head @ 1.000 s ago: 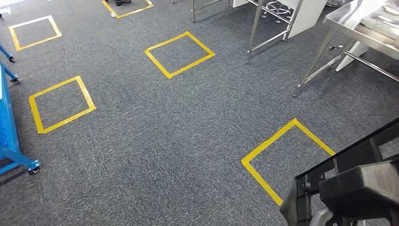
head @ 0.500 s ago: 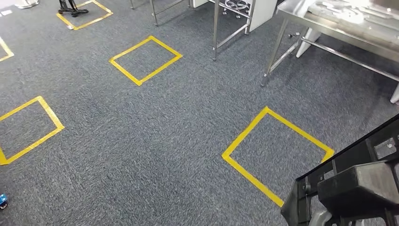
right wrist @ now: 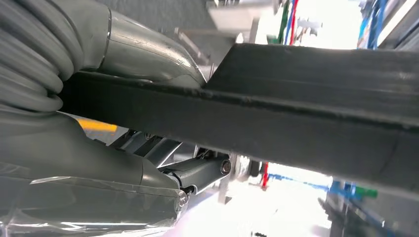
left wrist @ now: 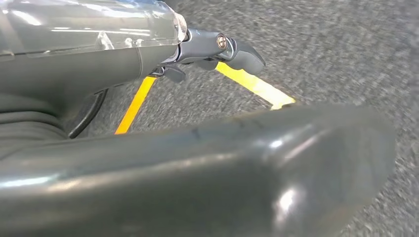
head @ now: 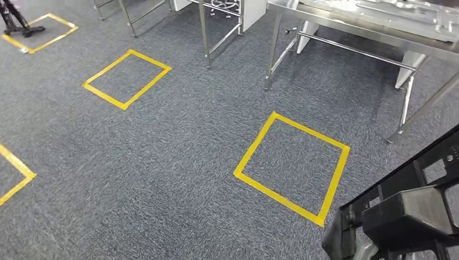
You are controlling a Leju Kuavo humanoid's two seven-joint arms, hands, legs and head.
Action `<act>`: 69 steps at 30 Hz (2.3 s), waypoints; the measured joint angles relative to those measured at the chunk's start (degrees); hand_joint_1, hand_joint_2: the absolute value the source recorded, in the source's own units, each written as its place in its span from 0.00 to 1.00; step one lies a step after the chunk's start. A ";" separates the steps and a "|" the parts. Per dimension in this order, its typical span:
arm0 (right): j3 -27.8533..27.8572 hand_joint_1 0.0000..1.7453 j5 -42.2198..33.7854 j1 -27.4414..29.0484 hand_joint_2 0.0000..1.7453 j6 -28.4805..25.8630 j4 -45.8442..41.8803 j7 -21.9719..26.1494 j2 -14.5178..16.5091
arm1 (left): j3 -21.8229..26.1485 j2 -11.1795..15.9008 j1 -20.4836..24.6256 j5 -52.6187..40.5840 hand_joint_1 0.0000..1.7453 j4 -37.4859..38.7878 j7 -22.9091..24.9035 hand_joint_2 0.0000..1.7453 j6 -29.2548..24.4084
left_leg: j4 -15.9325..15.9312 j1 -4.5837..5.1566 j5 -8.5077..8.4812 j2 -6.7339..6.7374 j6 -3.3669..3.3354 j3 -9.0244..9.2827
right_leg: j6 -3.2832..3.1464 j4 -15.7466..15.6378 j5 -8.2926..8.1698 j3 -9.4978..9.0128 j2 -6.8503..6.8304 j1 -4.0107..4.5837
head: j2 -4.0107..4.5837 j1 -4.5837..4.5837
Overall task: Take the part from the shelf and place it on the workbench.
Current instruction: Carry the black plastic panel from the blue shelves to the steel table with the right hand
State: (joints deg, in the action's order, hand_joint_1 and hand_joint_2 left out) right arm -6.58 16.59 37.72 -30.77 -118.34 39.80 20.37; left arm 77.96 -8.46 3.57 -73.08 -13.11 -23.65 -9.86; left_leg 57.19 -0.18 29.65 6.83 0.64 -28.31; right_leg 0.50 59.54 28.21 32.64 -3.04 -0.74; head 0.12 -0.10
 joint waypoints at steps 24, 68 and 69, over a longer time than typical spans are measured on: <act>0.06 1.00 0.13 -0.49 1.00 3.91 0.35 0.00 -0.01 | 0.21 -0.02 0.54 0.94 0.00 0.00 -0.46 0.00 1.28 | -0.65 -0.48 -1.16 -4.06 -1.81 -0.84 | 1.11 15.09 5.86 8.47 3.24 -0.16 | -0.01 0.26; 1.86 1.00 4.04 -1.89 1.00 3.08 4.21 -5.28 0.01 | 1.39 0.22 0.65 0.90 0.00 0.00 -0.43 0.00 2.54 | 13.05 -0.46 5.99 -6.33 1.12 -7.21 | -2.05 -1.07 -0.08 -0.73 2.95 -0.20 | 0.01 -0.17; 1.86 1.00 4.16 -1.94 1.00 3.08 4.39 -5.40 0.01 | 1.39 0.22 0.61 0.90 0.00 0.00 -0.43 0.00 2.55 | 16.16 -0.46 6.81 -6.33 1.16 -8.85 | -2.13 -1.03 -0.02 -0.76 3.01 -0.09 | 0.01 -0.17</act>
State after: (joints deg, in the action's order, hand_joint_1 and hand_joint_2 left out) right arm -4.72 20.76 35.78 -27.69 -113.95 34.40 20.37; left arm 79.35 -8.23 4.19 -72.19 -13.11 -24.09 -7.31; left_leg 73.35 -0.64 36.46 0.50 1.79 -37.17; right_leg -1.64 58.51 28.19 31.88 -0.02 -0.83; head 0.13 -0.27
